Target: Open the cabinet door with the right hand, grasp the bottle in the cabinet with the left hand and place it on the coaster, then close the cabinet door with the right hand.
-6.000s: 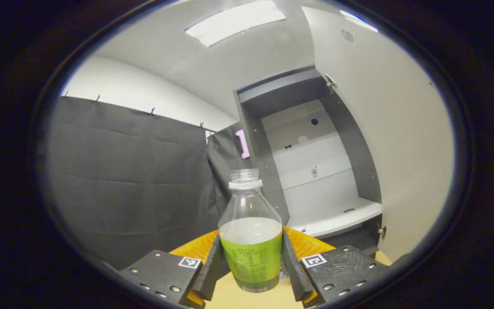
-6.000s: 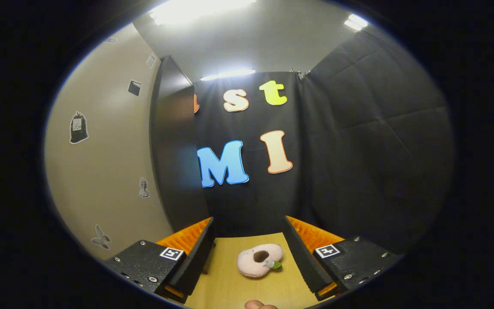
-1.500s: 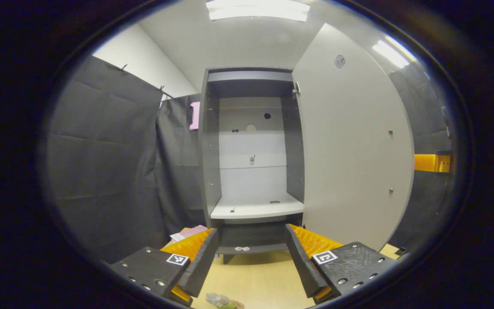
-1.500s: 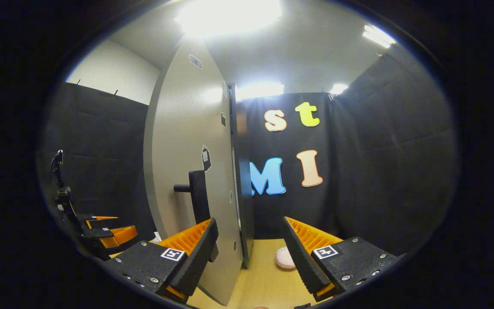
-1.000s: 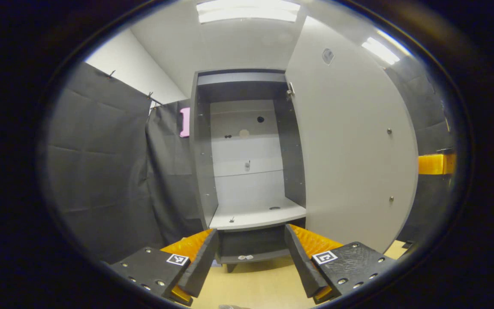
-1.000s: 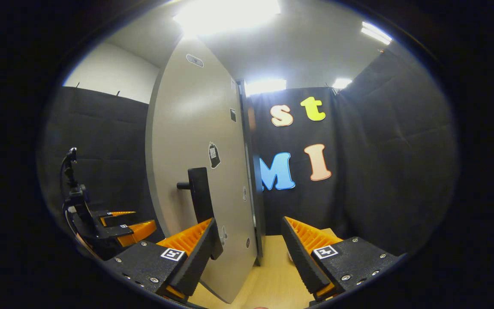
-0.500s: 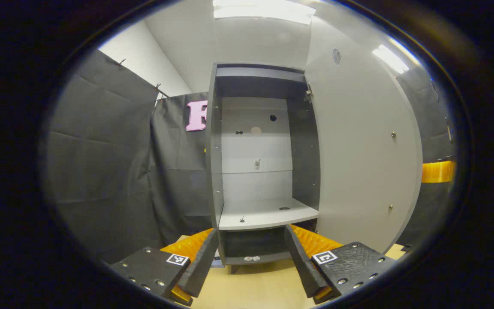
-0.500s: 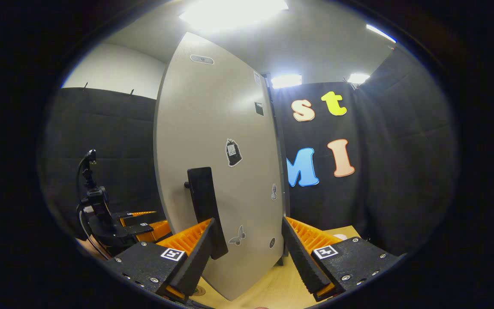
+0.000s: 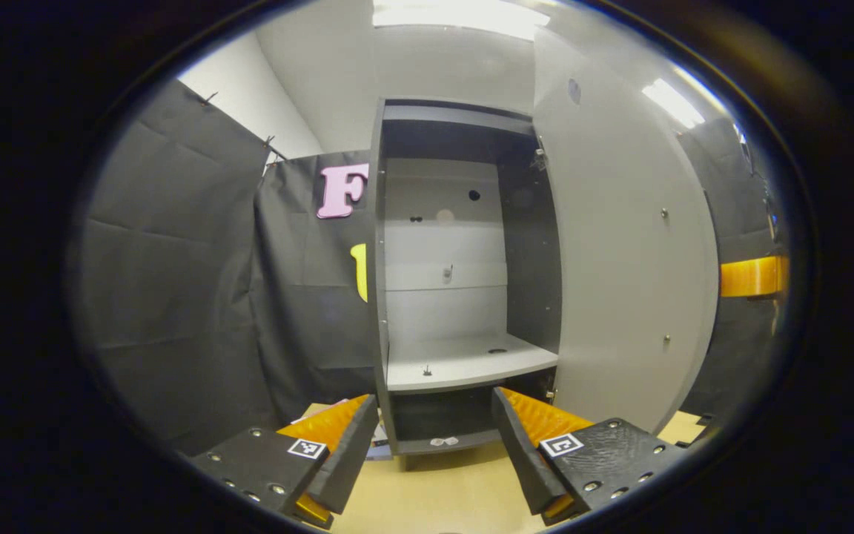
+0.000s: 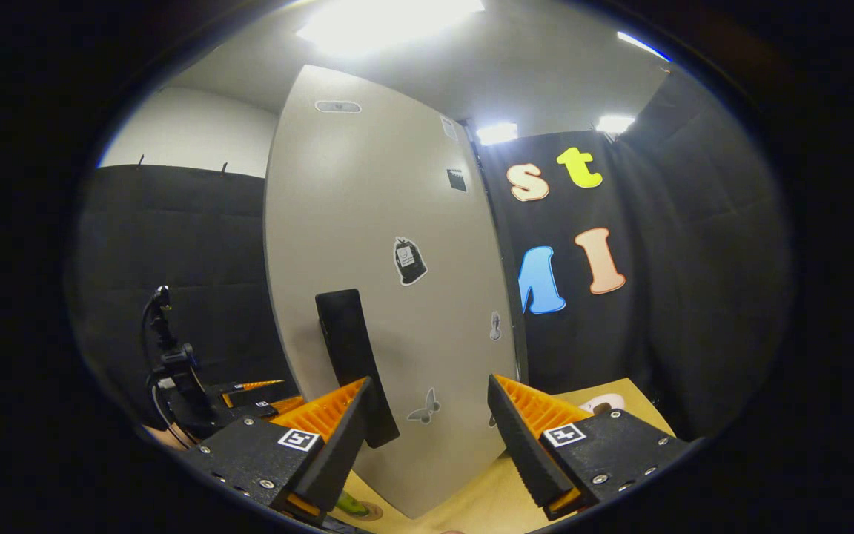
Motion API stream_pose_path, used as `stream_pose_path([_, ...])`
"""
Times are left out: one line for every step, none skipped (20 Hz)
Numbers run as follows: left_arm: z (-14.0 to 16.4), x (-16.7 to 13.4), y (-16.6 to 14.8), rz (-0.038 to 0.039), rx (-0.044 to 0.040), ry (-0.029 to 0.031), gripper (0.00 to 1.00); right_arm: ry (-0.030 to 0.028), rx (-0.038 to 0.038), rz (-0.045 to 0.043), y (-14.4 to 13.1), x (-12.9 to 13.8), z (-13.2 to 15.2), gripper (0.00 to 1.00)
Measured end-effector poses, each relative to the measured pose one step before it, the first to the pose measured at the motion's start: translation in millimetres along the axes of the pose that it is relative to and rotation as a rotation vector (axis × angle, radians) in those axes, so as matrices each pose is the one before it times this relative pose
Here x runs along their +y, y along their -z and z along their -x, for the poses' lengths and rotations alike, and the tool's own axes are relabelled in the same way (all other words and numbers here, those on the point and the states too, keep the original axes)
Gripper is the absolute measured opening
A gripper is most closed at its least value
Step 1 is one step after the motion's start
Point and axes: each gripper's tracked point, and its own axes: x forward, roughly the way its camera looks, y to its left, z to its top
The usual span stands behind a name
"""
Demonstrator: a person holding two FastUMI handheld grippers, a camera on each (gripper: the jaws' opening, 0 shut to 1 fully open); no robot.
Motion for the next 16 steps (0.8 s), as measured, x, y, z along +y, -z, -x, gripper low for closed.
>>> stream_pose_path([-0.06,0.98,-2.21,-0.00479,-0.00289,0.00097,0.89,-0.00381,-0.00117,-0.00258,1.01,3.01,-2.25,0.94])
stream_pose_path([1.56,0.95,-4.6,-0.00472,-0.01122,-0.00066,0.89,-0.005,0.0031,-0.00457,0.28,2.76,-3.56,0.94])
stream_pose_path([0.88,1.57,-3.98,-0.00305,-0.00894,-0.00046,0.89,-0.00569,0.00268,-0.00192,0.97,3.56,-2.31,0.94])
stream_pose_path([0.59,0.13,-0.53,0.00024,-0.00379,0.00545,0.89,-0.00622,-0.00099,0.00345,0.1,3.03,-1.33,0.94])
stream_pose_path([-0.56,0.29,0.92,-0.00327,0.00571,0.00465,0.89,-0.00587,-0.00278,0.00825,-1.19,2.91,-1.71,0.94])
stream_pose_path([-0.07,3.57,2.24,-0.00978,0.01301,-0.00315,0.89,-0.00142,-0.00039,-0.00001,-0.25,0.97,-2.01,0.94])
stream_pose_path([0.13,3.1,-0.09,-0.00732,0.00201,0.00348,0.88,0.00202,0.0023,-0.00521,1.66,0.28,-2.33,0.95])
stream_pose_path([0.56,1.8,-2.5,-0.0012,-0.00812,0.00467,0.89,-0.00351,-0.00053,-0.00319,0.7,2.01,-0.62,0.94])
stream_pose_path([-1.06,1.5,0.53,0.00379,-0.00325,0.00333,0.89,-0.00272,-0.00026,-0.00039,0.59,2.42,-1.09,0.94])
stream_pose_path([-1.56,-0.21,4.07,0.00617,0.00342,0.0055,0.89,-0.00275,-0.00228,-0.00103,-0.32,1.71,-1.51,0.94])
stream_pose_path([-2.44,1.86,3.9,0.00414,0.00882,-0.00267,0.89,-0.00488,0.00136,-0.00126,1.33,3.02,-1.86,0.95])
stream_pose_path([-2.57,2.28,2.85,0.00386,0.00862,-0.00352,0.89,-0.00525,0.00295,-0.00409,0.26,2.33,-4.02,0.94])
stream_pose_path([-1.65,1.0,-1.11,0.00914,-0.00246,0.00337,0.89,-0.00526,0.00186,0.00171,1.03,4.27,-3.22,0.94])
stream_pose_path([-1.14,0.37,-4.09,0.00718,-0.00975,0.00431,0.89,-0.00458,-0.00025,0.00843,-0.45,4.64,-4.31,0.94])
stream_pose_path([-0.64,2.63,-3.61,-0.00179,-0.00782,0.00101,0.89,-0.00397,0.00048,0.00957,-0.05,4.81,-5.48,0.94])
stream_pose_path([-0.17,3.28,-1.39,-0.00749,-0.00563,-0.00168,0.89,-0.00779,0.00203,0.00754,0.82,5.12,-6.06,0.94])
